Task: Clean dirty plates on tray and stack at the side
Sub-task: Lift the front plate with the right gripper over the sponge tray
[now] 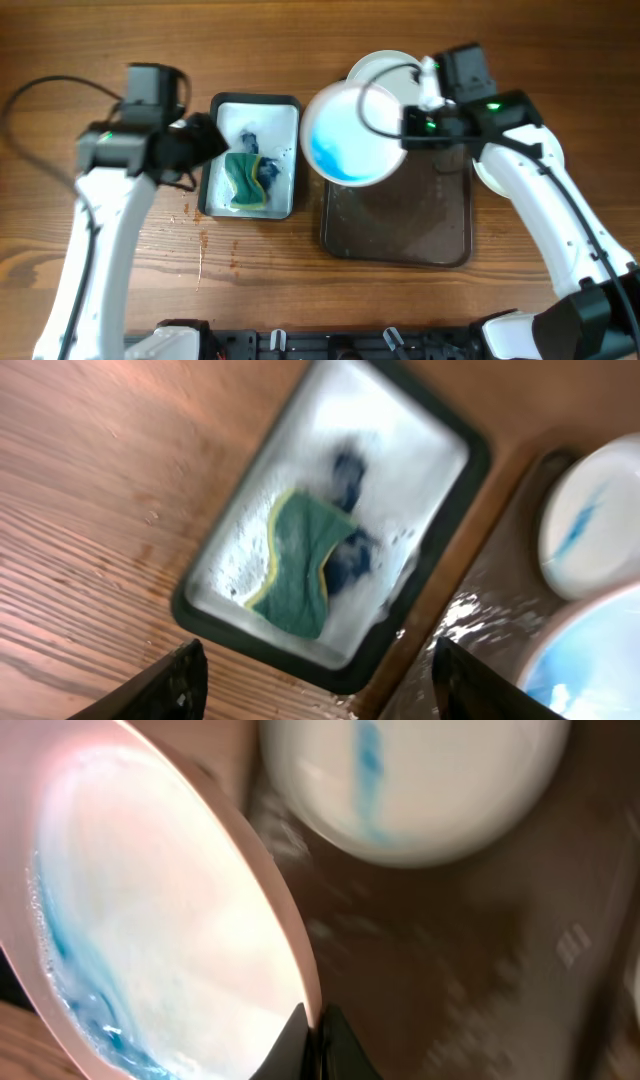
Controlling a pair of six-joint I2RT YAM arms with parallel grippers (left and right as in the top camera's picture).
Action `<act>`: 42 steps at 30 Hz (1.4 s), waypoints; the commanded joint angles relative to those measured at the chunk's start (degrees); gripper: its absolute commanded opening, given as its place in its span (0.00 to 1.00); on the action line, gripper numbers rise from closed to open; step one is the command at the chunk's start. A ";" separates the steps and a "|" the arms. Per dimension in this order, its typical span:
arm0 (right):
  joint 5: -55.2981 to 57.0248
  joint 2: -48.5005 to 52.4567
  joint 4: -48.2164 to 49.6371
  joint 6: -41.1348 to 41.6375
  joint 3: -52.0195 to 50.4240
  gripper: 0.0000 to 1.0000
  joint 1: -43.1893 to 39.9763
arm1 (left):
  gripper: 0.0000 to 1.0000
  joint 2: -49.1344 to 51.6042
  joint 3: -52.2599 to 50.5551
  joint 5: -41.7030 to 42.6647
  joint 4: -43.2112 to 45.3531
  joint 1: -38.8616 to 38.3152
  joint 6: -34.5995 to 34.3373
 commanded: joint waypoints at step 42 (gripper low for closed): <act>74.93 9.73 27.67 -25.53 13.86 0.04 40.92 | 1.00 -18.91 2.62 0.42 -5.01 5.35 0.48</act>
